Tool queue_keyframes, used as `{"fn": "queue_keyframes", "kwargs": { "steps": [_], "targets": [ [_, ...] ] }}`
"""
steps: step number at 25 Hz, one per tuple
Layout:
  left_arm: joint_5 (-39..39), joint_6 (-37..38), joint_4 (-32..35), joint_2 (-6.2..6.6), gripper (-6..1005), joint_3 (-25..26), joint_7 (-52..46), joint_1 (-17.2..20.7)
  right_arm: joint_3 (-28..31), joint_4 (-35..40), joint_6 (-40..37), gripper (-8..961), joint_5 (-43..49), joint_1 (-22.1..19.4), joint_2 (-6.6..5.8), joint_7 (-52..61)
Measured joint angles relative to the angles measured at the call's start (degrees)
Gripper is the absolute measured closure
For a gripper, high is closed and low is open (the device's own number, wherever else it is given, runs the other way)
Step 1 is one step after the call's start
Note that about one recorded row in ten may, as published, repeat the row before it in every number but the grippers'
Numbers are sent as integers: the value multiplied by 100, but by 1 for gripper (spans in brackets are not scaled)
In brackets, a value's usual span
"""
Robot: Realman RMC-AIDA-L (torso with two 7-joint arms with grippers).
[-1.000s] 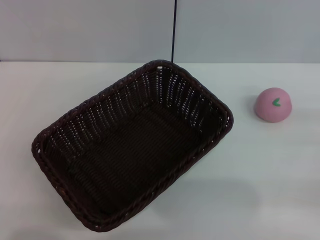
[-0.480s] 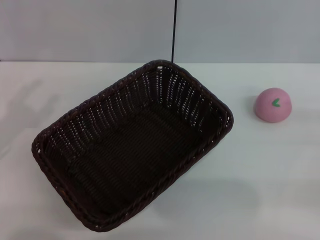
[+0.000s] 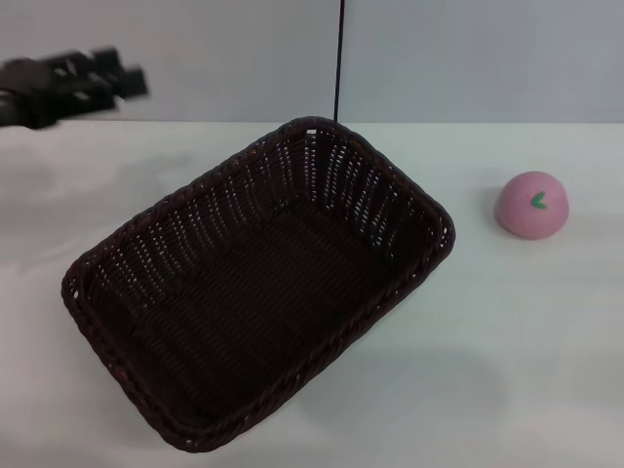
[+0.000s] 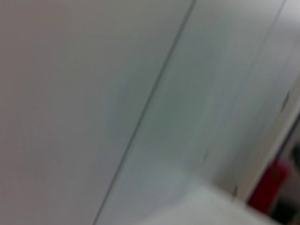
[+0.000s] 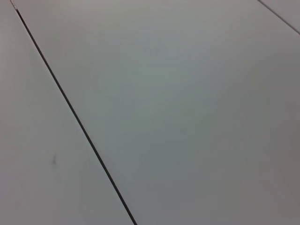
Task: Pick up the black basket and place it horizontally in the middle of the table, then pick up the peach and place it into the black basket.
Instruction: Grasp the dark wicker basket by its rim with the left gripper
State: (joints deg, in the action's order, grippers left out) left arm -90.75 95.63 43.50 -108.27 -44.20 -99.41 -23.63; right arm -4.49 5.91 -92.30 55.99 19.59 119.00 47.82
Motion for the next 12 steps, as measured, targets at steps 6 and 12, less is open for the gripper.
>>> {"fn": "queue_keyframes", "kwargs": {
  "steps": [6,12],
  "targets": [
    [-2294,-72,1521,-275,190,-38,-1122,-680,2,-23,7,349,0,-31,0,0],
    [-3195,189,2116,-421,191,-97,-1574,-932,9,-74,37,349,0,-70,0,0]
  ]
}}
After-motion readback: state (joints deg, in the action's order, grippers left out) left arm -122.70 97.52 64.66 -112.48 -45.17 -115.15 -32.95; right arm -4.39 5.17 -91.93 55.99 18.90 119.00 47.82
